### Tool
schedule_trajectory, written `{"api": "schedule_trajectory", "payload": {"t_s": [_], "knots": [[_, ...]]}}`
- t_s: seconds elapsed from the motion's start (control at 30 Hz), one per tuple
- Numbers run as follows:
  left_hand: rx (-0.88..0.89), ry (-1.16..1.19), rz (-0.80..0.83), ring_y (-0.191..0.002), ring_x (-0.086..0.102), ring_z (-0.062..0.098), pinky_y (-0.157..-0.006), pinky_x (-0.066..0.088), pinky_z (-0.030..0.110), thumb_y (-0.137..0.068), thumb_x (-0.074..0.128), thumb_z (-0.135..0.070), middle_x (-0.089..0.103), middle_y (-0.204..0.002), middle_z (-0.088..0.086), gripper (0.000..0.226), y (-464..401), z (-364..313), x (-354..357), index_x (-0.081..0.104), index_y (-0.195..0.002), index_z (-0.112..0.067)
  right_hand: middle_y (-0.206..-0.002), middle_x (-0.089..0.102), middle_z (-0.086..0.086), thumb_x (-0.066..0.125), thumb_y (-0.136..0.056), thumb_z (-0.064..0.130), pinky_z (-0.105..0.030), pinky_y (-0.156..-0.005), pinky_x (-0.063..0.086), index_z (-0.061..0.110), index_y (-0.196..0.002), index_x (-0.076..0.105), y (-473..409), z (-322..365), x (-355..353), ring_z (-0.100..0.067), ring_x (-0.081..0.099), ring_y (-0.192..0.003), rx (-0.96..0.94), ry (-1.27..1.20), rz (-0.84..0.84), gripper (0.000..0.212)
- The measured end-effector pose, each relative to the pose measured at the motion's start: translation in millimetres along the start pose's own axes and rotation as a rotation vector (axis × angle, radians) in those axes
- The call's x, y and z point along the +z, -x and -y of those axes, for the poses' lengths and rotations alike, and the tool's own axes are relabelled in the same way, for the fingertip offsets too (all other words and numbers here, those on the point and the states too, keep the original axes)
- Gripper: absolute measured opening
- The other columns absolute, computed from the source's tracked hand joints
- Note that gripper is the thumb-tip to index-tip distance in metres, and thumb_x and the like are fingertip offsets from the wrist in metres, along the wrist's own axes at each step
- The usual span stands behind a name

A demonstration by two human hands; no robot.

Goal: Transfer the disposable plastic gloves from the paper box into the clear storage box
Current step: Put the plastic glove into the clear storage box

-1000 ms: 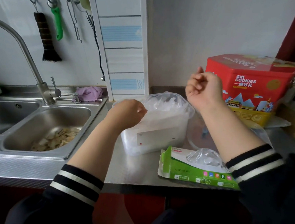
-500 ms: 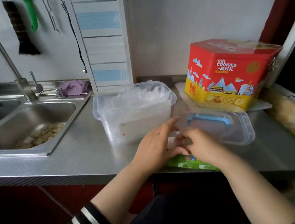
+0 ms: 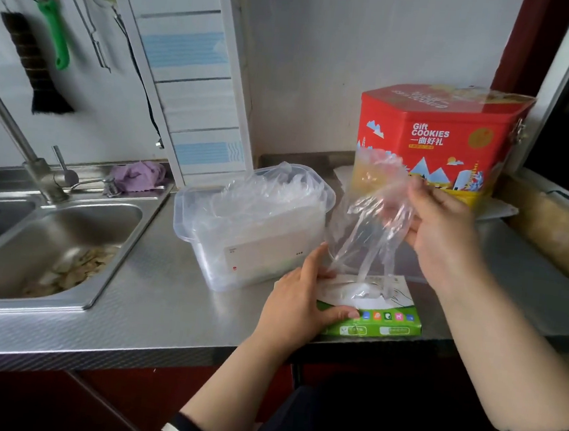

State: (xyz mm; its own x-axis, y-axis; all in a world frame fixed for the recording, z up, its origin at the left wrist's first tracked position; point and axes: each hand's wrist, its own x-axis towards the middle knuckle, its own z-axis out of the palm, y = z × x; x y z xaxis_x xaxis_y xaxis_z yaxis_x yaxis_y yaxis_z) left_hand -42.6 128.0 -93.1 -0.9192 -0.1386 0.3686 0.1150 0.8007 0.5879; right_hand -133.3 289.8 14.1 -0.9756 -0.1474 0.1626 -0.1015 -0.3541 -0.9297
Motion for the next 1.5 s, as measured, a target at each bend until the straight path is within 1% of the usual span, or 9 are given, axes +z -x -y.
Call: {"api": "schedule_trajectory", "payload": {"t_s": [0.17,0.3,0.43,0.57,0.7,0.87,1.0,1.27,1.5], "knots": [[0.048,-0.025,-0.025,-0.118,0.053,0.011,-0.101,0.042,0.032,-0.067,0.062,-0.073,0.06,-0.126,-0.011,0.1,-2,0,1,0.025,-0.148,-0.028,-0.091,0.074,0.0,0.043,-0.101,0.032,-0.027,-0.072,0.054,0.015,-0.095,0.068,-14,12,11,-0.011,0.069,-0.086,0.121,-0.289,-0.003,0.031],[0.147,-0.01,-0.23,-0.111,0.053,0.009,-0.095,0.042,0.03,-0.088,0.053,-0.053,0.06,-0.121,-0.011,0.051,5,-2,-9,0.044,-0.132,-0.029,-0.097,0.075,0.002,0.04,-0.103,0.03,-0.024,-0.079,0.054,0.016,-0.099,0.068,-17,27,32,-0.011,0.07,-0.091,-0.049,-0.322,-0.108,0.031],[0.288,-0.223,-0.719,-0.112,0.055,0.023,-0.099,0.041,0.033,-0.09,0.058,-0.018,0.059,-0.123,0.004,0.027,14,16,-31,0.053,-0.116,-0.02,-0.08,0.063,0.0,0.046,-0.097,0.041,-0.034,-0.076,0.047,0.022,-0.078,0.063,-26,33,73,-0.015,0.059,-0.081,-0.434,-0.08,-0.132,0.032],[0.046,-0.482,-0.862,-0.138,0.034,0.035,-0.116,0.023,0.046,-0.092,0.055,-0.02,0.039,-0.147,0.014,0.041,14,48,-53,0.048,-0.133,-0.018,-0.069,0.052,0.015,0.045,-0.099,0.035,-0.021,-0.063,0.038,0.015,-0.085,0.063,-32,8,124,0.003,0.045,-0.067,-0.709,0.433,0.27,0.031],[-0.022,-0.51,-0.81,-0.144,0.025,0.037,-0.117,0.023,0.048,-0.094,0.053,-0.025,0.033,-0.152,0.017,0.048,17,61,-54,0.042,-0.14,-0.017,-0.123,0.066,0.005,0.049,-0.099,0.037,-0.027,-0.097,0.045,0.019,-0.125,0.064,-52,-28,162,-0.012,0.059,-0.113,-0.555,0.994,0.762,0.036],[0.009,-0.46,-0.776,-0.145,0.022,0.037,-0.118,0.022,0.044,-0.093,0.053,-0.023,0.031,-0.152,0.017,0.047,16,62,-55,0.043,-0.138,-0.015,-0.135,0.058,-0.002,0.042,-0.092,0.059,-0.04,-0.11,0.037,0.018,-0.133,0.058,-63,-56,176,-0.021,0.053,-0.124,-0.183,1.324,1.156,0.06],[0.014,-0.439,-0.774,-0.145,0.021,0.036,-0.118,0.021,0.043,-0.093,0.05,-0.023,0.03,-0.152,0.015,0.046,17,62,-56,0.043,-0.138,-0.015,-0.152,0.039,0.003,0.023,-0.092,0.067,-0.032,-0.117,0.021,0.02,-0.145,0.043,-66,-59,178,-0.018,0.035,-0.139,0.055,1.421,1.188,0.074],[0.007,-0.41,-0.771,-0.146,0.019,0.035,-0.118,0.02,0.043,-0.094,0.051,-0.023,0.03,-0.153,0.015,0.047,16,61,-55,0.043,-0.139,-0.016,-0.097,0.068,0.003,0.041,-0.103,0.034,-0.022,-0.073,0.044,0.017,-0.103,0.068,-79,-56,176,-0.009,0.061,-0.083,0.052,0.74,0.626,0.032],[0.012,-0.428,-0.768,-0.146,0.019,0.036,-0.118,0.021,0.044,-0.095,0.05,-0.023,0.03,-0.153,0.015,0.047,17,63,-56,0.041,-0.14,-0.016,-0.044,0.036,0.008,0.041,-0.102,0.026,-0.016,-0.032,0.022,0.015,-0.075,0.063,-97,-31,152,-0.005,0.03,-0.035,0.469,-0.635,0.311,0.037]]}}
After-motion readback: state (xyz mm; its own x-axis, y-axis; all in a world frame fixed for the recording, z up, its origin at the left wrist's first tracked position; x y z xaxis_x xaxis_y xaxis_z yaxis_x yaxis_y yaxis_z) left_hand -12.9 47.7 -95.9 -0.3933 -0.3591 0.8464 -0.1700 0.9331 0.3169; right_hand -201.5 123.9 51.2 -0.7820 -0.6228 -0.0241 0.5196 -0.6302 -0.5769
